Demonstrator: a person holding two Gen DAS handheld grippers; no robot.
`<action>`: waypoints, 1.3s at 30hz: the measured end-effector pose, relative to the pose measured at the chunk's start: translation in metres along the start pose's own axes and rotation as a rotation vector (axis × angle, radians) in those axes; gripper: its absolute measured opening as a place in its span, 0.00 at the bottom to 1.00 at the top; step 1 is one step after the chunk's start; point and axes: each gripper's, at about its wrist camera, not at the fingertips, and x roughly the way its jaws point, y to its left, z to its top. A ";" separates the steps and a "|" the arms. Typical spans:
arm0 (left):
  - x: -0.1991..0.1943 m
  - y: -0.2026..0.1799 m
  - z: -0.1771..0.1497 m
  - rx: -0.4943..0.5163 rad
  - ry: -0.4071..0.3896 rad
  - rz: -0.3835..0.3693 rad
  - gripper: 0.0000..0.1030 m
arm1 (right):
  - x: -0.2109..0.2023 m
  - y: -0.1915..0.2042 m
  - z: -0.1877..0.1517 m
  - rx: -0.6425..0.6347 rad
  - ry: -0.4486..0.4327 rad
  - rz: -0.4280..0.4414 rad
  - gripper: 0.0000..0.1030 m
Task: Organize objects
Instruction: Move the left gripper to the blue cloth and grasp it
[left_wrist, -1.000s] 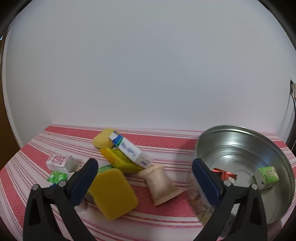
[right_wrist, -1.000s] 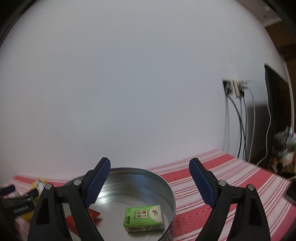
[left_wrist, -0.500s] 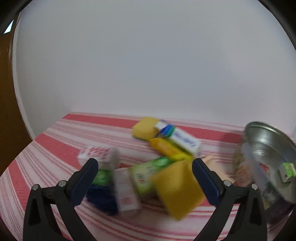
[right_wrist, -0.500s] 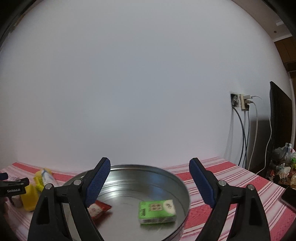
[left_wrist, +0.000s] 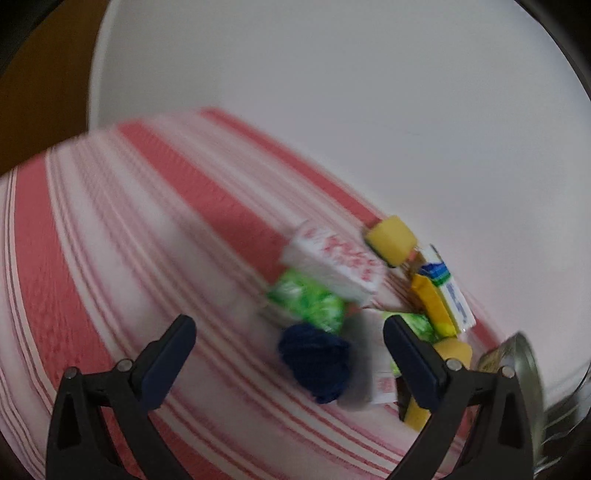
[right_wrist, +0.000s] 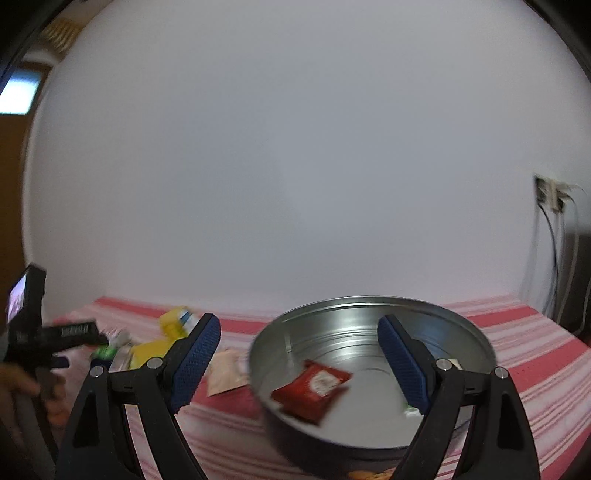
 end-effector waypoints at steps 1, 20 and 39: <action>0.003 0.004 0.000 -0.024 0.017 0.002 0.99 | 0.000 0.003 -0.001 -0.023 -0.002 0.003 0.86; 0.006 -0.021 -0.008 0.129 0.081 -0.002 0.93 | 0.013 -0.010 0.003 0.029 0.021 0.027 0.86; 0.015 -0.049 -0.025 0.402 0.089 0.178 0.65 | 0.008 -0.005 -0.001 0.001 -0.004 0.043 0.86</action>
